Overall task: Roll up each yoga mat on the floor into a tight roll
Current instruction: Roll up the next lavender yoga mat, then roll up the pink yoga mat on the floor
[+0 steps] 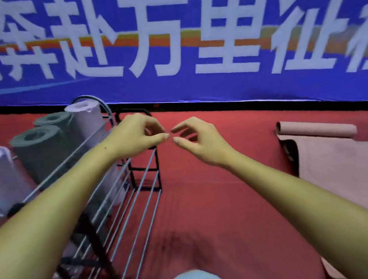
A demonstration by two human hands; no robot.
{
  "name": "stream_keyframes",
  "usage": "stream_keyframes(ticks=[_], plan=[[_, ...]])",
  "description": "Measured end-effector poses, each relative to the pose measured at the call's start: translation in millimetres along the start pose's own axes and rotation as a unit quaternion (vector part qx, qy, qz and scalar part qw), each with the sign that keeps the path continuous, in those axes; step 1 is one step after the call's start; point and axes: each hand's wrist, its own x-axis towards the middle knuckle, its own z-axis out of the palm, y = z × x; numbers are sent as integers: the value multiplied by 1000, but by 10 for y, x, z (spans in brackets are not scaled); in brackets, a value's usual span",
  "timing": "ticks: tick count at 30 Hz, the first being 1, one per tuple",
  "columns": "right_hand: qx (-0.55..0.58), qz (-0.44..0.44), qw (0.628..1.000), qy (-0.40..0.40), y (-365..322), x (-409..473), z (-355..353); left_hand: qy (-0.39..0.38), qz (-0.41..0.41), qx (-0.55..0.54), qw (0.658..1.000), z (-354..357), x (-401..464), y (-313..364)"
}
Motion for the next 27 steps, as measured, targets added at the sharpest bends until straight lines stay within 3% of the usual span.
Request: stream_keyframes(ticks=[5, 12, 17, 21, 27], plan=[[-51, 54, 995, 62, 686, -1040, -1302, -89, 76, -79, 990, 979, 612, 1177], [-100, 276, 953, 70, 1844, -2759, -2578, -242, 108, -146, 953, 2703, 1097, 2240], [-98, 422, 900, 45, 2724, -4045, -2568, -325, 71, -177, 926, 4163, 907, 2494], [-83, 499, 862, -25, 3323, -4935, -2187, -379, 32, -195, 904, 5202, 612, 2594], [-210, 492, 839, -101, 4021, -5535, -1957, -420, -45, -200, 884, 6482, 292, 2680]])
